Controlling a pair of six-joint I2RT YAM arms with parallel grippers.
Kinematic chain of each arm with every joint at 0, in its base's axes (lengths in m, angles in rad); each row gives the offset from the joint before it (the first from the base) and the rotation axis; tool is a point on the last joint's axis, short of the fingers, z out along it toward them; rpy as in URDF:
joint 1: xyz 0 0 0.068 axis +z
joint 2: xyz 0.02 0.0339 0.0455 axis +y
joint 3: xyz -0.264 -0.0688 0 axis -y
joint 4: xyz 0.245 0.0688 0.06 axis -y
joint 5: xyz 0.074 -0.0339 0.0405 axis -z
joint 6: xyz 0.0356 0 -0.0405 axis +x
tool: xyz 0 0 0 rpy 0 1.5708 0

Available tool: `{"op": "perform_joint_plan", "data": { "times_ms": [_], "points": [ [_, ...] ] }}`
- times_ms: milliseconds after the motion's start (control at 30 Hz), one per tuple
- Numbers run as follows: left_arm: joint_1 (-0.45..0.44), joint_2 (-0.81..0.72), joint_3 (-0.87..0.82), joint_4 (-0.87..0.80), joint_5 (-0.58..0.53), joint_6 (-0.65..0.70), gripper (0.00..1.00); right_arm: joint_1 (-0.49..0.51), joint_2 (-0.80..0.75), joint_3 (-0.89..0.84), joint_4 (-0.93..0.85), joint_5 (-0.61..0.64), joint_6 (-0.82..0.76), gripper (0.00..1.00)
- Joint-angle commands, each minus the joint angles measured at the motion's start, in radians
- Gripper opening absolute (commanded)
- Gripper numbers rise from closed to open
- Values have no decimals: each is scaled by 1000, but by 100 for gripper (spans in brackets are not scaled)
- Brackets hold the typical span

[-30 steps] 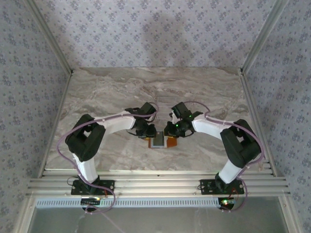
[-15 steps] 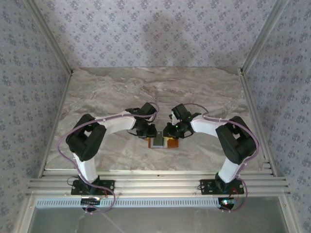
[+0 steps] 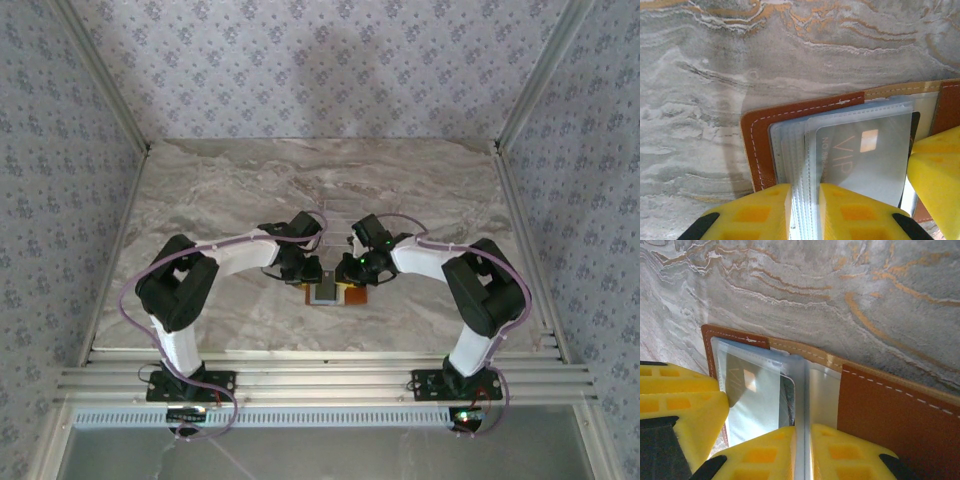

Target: Take the credit cards out of the card holder

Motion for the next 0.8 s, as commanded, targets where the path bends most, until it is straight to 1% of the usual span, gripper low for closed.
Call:
{"op": "perform_joint_plan", "data": {
  "times_ms": [0,133,267,367,433,500,767],
  "points": [
    [-2,19,-19,-16,-23,4,22,21,4,-16,-2,20,19,17],
    [-2,21,-19,-17,-26,4,22,36,-3,-16,-4,41,21,12],
    [-2,23,-19,-17,-27,4,22,48,-3,-15,-5,46,19,12],
    [-3,24,-18,-21,-27,4,22,53,-5,-10,-15,51,17,14],
    [-3,22,-18,-24,-31,4,22,56,-13,-10,-27,68,15,14],
    [-3,22,-16,-29,-36,4,22,60,-22,-8,-37,84,8,16],
    [-2,25,-12,-34,-39,3,22,71,-24,-7,-37,61,-7,17]
  ]
}}
